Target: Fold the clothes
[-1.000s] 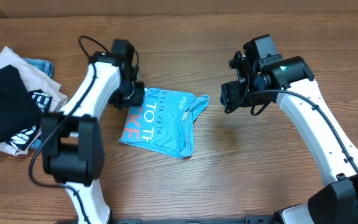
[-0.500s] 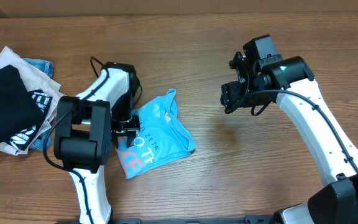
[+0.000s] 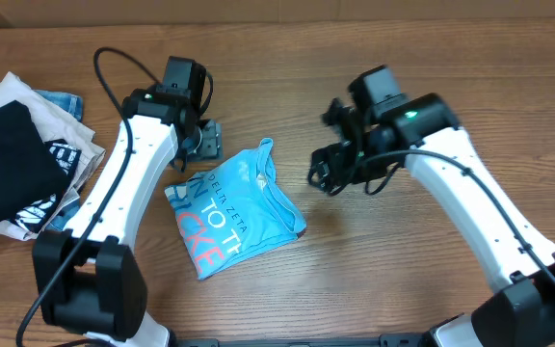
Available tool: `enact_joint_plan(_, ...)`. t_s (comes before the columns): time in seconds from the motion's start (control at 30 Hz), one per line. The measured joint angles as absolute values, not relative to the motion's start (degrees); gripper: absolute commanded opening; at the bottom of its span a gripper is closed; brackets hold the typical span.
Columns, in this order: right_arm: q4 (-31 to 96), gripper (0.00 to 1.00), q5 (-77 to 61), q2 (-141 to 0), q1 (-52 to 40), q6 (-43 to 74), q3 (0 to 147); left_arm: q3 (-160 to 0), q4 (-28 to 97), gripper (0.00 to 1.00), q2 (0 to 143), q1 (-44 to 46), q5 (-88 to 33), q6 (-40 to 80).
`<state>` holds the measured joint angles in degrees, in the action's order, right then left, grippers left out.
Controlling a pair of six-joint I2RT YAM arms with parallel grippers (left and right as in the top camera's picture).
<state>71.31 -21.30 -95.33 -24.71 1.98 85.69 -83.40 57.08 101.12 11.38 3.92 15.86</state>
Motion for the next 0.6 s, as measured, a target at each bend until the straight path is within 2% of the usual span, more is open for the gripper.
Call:
enact_joint_plan(0.23, 71.29, 0.81, -24.43, -104.55, -29.8, 3.03, 85.69, -83.4, 54.17, 0.7, 111.77, 9.78, -0.36, 6.15)
enact_joint_plan(0.4, 71.07, 0.8, -25.65, -112.01, -30.44, 3.2, 85.58, -83.22, 60.86, 0.64, 117.51, 8.01, -2.46, 4.25)
enact_joint_plan(0.6, 70.24, 0.8, -29.98, -117.8, -30.81, 2.5, 85.56, -83.2, 69.52, 0.64, 118.24, 7.73, -3.53, 4.05)
